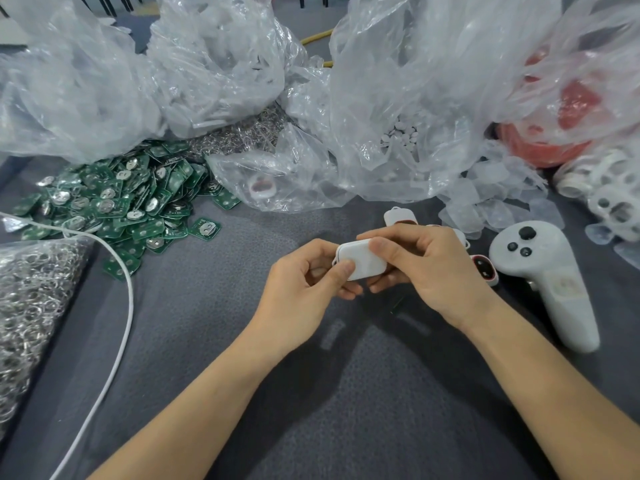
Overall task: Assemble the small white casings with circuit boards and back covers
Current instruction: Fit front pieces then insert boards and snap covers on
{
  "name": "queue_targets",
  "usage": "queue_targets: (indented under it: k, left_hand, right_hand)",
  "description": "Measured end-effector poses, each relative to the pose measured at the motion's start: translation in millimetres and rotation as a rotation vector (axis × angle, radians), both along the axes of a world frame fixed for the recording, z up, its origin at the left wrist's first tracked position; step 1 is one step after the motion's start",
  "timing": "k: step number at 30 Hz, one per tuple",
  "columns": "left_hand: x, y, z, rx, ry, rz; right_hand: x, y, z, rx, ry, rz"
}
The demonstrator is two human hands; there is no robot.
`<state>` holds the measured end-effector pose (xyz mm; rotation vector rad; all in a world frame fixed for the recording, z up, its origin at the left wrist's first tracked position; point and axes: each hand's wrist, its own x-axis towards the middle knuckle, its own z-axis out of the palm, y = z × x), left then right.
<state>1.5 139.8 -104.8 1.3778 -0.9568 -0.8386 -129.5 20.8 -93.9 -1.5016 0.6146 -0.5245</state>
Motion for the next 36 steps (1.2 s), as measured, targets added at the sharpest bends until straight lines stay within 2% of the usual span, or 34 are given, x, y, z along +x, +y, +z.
queue_targets:
  k: [11,23,26,30,33,36]
  left_hand:
    - [0.9,1.0,-3.3,-0.024,0.001,-0.022]
    - [4.0,1.1,-4.9,-0.044,-0.064,-0.002]
    - [2.0,-0.1,-3.5,-0.060,0.018,0.010]
    - [4.3,0.1,2.2,-0.012,0.301,0.026]
    - [8.5,0.2,3.0,0.045,0.332,0.027]
    - [11.8,0.8,2.7,0.095,0.263,-0.037]
  right_hand:
    - [-0.1,3.7,0.8,-0.193,-0.011,-0.011]
    - [2.7,8.6,-2.0,-0.228,-0.021,0.031]
    - [5.2,12.9,-2.0,-0.193,-0.061,-0.015]
    - [5.5,14.7,-1.0,-0.161,-0.107,0.045]
    - [5.0,12.8,-3.0,-0.212,-0.029,0.099]
    - [4.8,10.3,-6.0,-0.259,0.021,0.059]
